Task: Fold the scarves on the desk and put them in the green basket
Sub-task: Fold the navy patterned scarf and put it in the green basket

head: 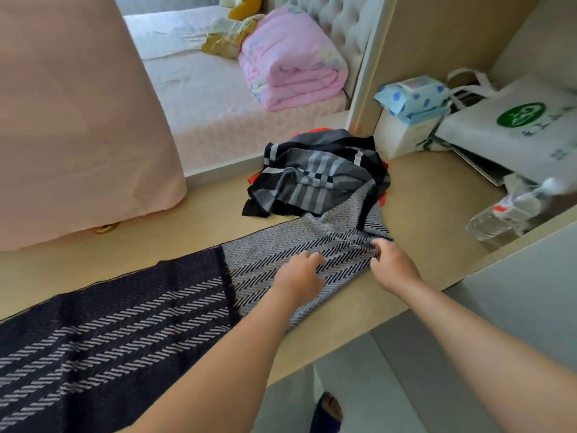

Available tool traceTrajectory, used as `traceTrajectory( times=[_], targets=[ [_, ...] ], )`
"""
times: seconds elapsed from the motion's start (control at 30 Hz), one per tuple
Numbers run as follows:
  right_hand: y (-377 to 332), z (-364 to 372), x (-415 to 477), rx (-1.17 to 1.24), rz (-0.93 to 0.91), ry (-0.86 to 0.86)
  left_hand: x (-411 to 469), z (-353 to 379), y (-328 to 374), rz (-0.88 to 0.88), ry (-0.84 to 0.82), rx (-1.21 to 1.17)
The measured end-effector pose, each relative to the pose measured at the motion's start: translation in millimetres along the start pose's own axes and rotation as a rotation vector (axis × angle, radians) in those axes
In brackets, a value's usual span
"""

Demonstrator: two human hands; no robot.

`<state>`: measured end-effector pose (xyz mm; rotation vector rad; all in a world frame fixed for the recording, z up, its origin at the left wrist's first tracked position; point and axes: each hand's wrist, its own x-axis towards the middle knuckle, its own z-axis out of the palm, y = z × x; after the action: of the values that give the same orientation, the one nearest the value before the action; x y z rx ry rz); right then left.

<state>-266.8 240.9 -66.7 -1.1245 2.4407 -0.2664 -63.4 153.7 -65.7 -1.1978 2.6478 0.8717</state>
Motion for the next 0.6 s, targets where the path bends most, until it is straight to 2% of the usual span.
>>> traceTrajectory(
  times=[0.2, 0.4, 0.53, 0.6],
  targets=[
    [35.8, -5.3, 63.4, 0.084, 0.057, 0.024, 75.4, 24.1, 50.2, -0.011, 0.007, -0.067],
    [45.1, -5.5, 96.0, -0.034, 0.138, 0.009, 120.3, 21.1, 71.5, -0.018, 0.074, -0.080],
    [45.4, -5.7, 101.0, 0.049, 0.139, 0.056, 125.4, 15.7, 77.4, -0.006, 0.057, -0.063],
    [39.8, -5.2, 99.8, 0.179, 0.075, 0.039, 123.8, 13.1, 75.0, 0.006, 0.061, -0.100]
  ],
)
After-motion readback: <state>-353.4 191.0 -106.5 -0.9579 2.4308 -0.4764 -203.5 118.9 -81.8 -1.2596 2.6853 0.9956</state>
